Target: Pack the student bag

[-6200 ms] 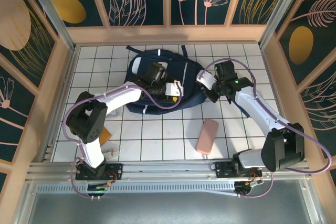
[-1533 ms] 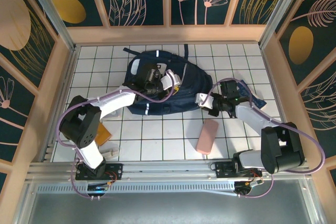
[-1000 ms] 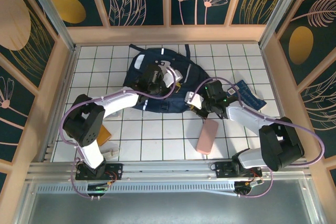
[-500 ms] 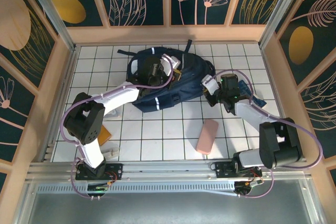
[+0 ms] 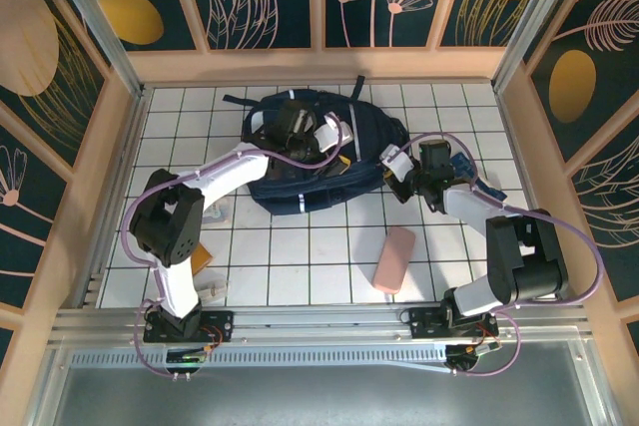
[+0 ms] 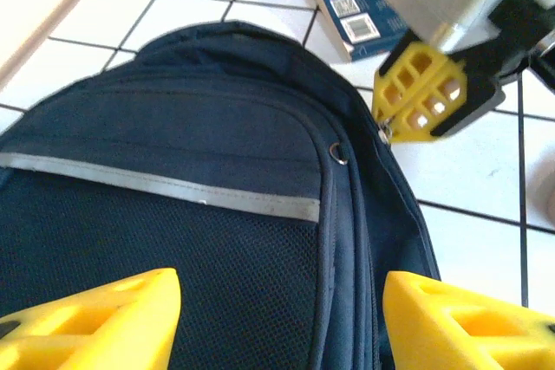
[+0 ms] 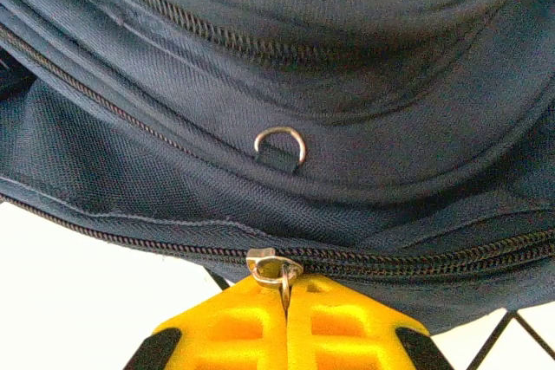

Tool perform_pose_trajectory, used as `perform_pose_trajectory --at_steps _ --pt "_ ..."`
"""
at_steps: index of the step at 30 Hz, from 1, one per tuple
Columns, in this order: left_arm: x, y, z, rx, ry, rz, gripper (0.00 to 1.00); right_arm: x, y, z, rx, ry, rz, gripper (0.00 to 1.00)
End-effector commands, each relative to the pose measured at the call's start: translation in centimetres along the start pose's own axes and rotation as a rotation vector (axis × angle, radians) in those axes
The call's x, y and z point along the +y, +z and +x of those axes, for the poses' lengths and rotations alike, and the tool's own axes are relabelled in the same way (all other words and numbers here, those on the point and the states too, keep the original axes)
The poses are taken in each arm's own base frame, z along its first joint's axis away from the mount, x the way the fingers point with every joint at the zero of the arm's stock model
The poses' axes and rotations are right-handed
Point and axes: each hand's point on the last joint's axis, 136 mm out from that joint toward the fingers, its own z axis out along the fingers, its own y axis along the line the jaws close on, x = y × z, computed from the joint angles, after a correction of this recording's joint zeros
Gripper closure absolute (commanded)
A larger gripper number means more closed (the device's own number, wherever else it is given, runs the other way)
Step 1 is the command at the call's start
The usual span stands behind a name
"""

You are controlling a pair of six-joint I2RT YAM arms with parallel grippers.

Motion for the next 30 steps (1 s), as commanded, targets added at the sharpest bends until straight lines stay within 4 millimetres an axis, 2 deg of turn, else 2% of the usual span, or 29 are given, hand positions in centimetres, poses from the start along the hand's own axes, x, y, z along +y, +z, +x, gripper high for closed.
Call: perform_pose_trajectory --at_steps 1,9,10,14,17,19,22,24,28,30 --pt "0.1 0.7 1.0 0.051 0.056 0.028 0.35 -1.2 -0.4 -2.2 -0.063 -0.052 0.015 1.0" --pt "-1.5 3.2 2.2 0.109 0.154 0.047 0.29 -1.3 -1.0 -2.7 -0.079 -0.058 0.018 1.0" --pt "-1.5 3.6 2.3 0.116 0.159 0.036 0.29 -1.2 -1.0 -2.6 -0.079 -0.058 0.016 1.0" --pt "1.1 4.8 2.0 0.12 0.138 -0.092 0.3 -0.8 -1.2 -2.4 -0.086 -0.062 0.009 1.0" --pt "2.1 5.9 2.1 0.132 0.151 -0.119 0.33 -0.6 -1.2 -2.3 -0.087 -0.062 0.007 1.0" --pt "2.5 6.7 2.9 0.16 0.153 -0.124 0.37 -0.5 -1.3 -2.2 -0.087 -0.059 0.007 1.0" --pt "2.6 7.3 4.4 0.208 0.157 -0.124 0.46 -0.5 -1.3 -2.2 -0.086 -0.062 0.004 1.0" --pt "2.5 7.4 4.7 0.211 0.168 -0.128 0.5 -0.5 -1.3 -2.4 -0.09 -0.061 0.003 1.0" --pt "2.8 7.5 5.4 0.267 0.241 -0.173 0.54 -0.4 -1.3 -2.3 -0.094 -0.055 0.003 1.0" --pt "2.5 7.6 5.9 0.29 0.289 -0.175 0.53 -0.3 -1.3 -2.3 -0.094 -0.052 -0.002 1.0"
